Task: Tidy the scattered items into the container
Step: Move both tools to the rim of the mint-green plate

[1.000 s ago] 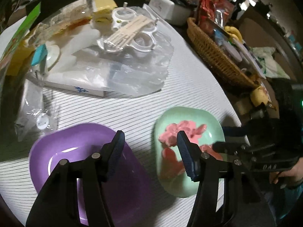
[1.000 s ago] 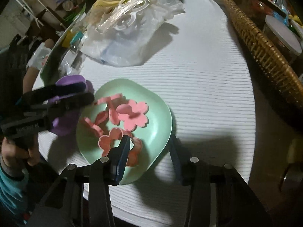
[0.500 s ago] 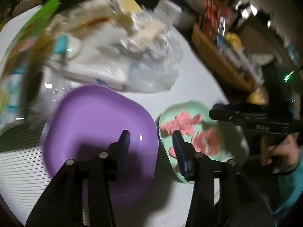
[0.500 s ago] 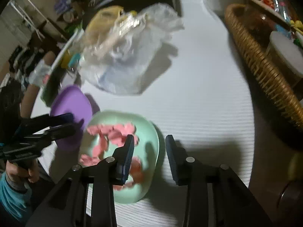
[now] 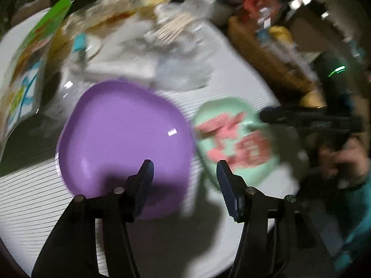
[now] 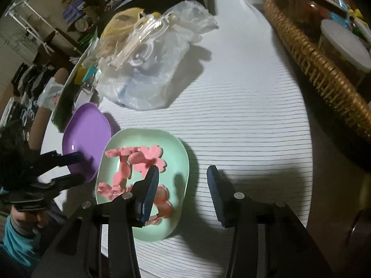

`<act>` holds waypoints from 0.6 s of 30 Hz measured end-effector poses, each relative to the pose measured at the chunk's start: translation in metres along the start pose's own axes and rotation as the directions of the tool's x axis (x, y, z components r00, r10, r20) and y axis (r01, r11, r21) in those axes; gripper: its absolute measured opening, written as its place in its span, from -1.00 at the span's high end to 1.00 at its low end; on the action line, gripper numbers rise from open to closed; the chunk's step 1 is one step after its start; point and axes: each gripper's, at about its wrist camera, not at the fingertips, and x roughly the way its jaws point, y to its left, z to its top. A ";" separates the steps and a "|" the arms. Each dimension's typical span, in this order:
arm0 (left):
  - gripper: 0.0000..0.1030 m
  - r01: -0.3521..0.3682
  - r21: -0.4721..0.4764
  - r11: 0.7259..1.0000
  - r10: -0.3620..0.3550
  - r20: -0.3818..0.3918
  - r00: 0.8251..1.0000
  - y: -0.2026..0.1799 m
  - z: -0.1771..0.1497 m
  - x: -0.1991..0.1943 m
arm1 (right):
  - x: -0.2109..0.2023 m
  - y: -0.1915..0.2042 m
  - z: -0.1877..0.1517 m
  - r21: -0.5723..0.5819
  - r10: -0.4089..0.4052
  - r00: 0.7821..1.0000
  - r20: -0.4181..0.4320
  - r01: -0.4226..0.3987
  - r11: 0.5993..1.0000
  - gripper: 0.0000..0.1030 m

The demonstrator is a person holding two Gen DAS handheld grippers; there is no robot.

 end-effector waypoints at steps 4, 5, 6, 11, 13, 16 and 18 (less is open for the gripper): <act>-0.09 0.029 -0.031 0.999 -0.031 -0.048 0.998 0.009 -0.005 0.004 | 0.009 0.006 0.000 -0.032 -0.017 0.999 -0.029 0.016 0.999 0.13; -0.10 0.029 -0.057 0.998 -0.032 -0.057 0.998 0.012 -0.008 0.004 | 0.010 0.007 0.000 -0.035 -0.019 0.999 -0.034 0.018 0.999 0.13; -0.12 0.033 -0.092 0.995 -0.039 -0.063 0.997 0.016 -0.012 0.002 | 0.011 0.006 0.000 -0.035 -0.016 0.999 -0.038 0.015 0.999 0.13; -0.15 0.090 -0.203 0.975 -0.104 -0.060 0.993 0.024 -0.045 -0.010 | 0.009 0.006 -0.001 -0.036 0.002 0.999 -0.035 -0.004 0.999 0.13; -0.15 0.109 -0.216 0.970 -0.126 -0.068 0.990 0.020 -0.051 -0.011 | 0.009 0.005 -0.002 -0.032 0.010 0.999 -0.038 -0.011 0.999 0.13; -0.16 0.114 -0.242 0.964 -0.139 -0.092 0.986 0.008 -0.056 -0.010 | 0.009 0.004 -0.003 -0.028 0.019 0.999 -0.039 -0.020 0.999 0.13; -0.19 0.097 -0.258 0.961 -0.129 -0.111 0.985 0.000 -0.060 -0.011 | 0.009 0.003 -0.004 -0.028 0.021 0.999 -0.041 -0.022 0.999 0.13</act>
